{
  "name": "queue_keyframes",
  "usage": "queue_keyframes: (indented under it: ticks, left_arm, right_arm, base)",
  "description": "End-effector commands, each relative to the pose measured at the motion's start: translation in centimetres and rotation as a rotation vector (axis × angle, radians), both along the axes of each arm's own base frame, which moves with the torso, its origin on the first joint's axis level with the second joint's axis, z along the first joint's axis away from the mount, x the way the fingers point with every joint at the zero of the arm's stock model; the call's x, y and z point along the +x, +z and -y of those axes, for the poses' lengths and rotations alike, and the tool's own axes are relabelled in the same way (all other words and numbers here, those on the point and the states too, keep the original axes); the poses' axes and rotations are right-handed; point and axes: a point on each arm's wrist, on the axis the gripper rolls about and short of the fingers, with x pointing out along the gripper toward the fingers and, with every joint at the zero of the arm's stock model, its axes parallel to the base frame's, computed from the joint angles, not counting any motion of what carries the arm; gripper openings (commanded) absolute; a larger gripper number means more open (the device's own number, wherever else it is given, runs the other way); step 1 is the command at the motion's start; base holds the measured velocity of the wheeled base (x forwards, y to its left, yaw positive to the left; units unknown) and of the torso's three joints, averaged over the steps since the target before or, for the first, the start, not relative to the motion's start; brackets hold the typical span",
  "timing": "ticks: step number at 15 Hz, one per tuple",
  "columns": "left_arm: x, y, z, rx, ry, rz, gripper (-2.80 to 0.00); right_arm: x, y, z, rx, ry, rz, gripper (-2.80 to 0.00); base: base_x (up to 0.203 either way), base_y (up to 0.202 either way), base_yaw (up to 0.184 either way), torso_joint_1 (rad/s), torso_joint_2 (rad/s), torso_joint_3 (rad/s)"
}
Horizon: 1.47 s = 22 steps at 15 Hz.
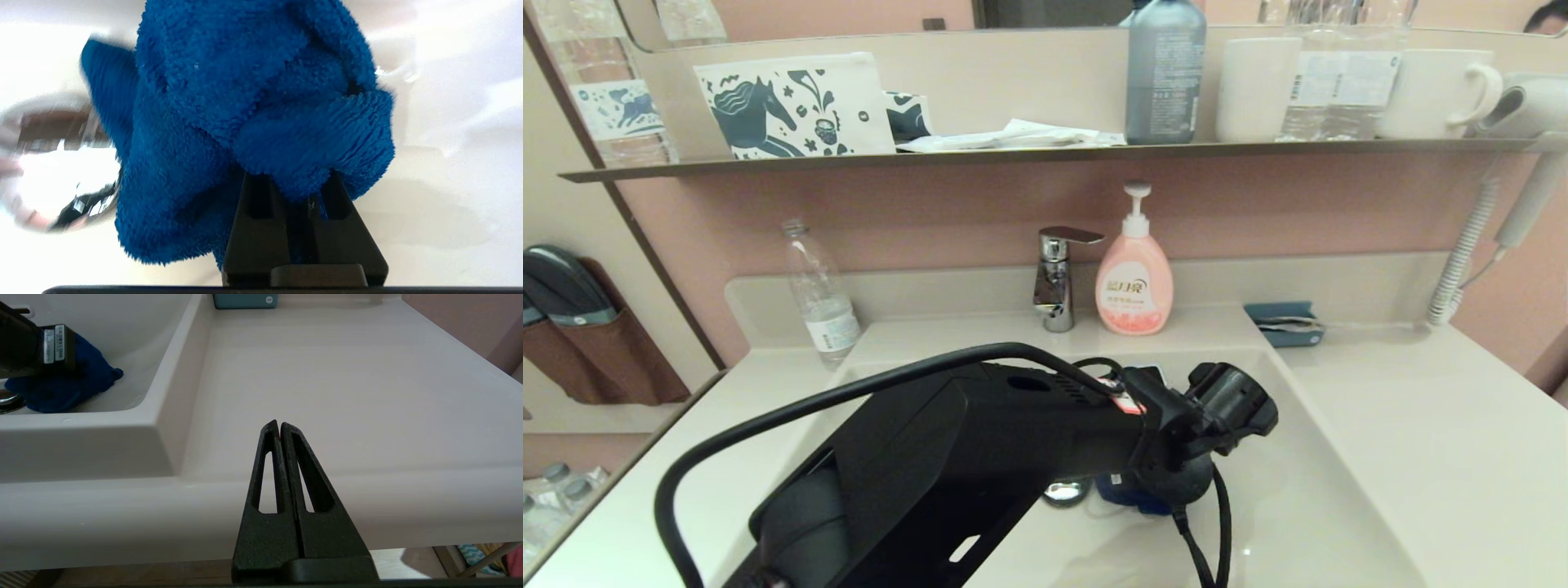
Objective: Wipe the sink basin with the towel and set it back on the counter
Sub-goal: Wipe the sink
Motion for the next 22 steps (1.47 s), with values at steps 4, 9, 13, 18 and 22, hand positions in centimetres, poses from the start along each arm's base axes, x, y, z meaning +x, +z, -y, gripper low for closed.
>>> queue_keyframes:
  ticks: [4, 9, 13, 18, 22]
  left_arm:
    - [-2.1, -0.2, -1.8, 0.117, 0.048, -0.198, -2.80]
    - [-4.6, 1.0, -2.2, 0.184, 0.017, -0.295, -2.80]
    - [-5.6, 1.3, -3.8, 0.286, 0.045, -0.405, -2.80]
    - [-4.7, 2.1, -8.1, 0.363, 0.093, -0.473, -2.80]
    - [-3.4, 2.7, -12.7, 0.395, 0.146, -0.526, -2.80]
  right_arm:
    - [0.0, 0.0, 0.0, 0.000, 0.000, -0.001, -2.80]
    - [0.0, 0.0, 0.0, 0.000, 0.000, -0.001, -2.80]
    - [0.0, 0.0, 0.0, 0.000, 0.000, -0.001, -2.80]
    - [0.0, 0.0, 0.0, 0.000, 0.000, -0.001, -2.80]
    - [0.0, 0.0, 0.0, 0.000, 0.000, -0.001, -2.80]
  base:
    - [0.000, 0.000, 0.000, 0.000, 0.00, 0.000]
    - [0.000, 0.000, 0.000, 0.000, 0.00, 0.000]
    - [0.000, 0.000, 0.000, 0.000, 0.00, 0.000]
    - [0.000, 0.000, 0.000, 0.000, 0.00, 0.000]
    - [0.000, 0.000, 0.000, 0.000, 0.00, 0.000]
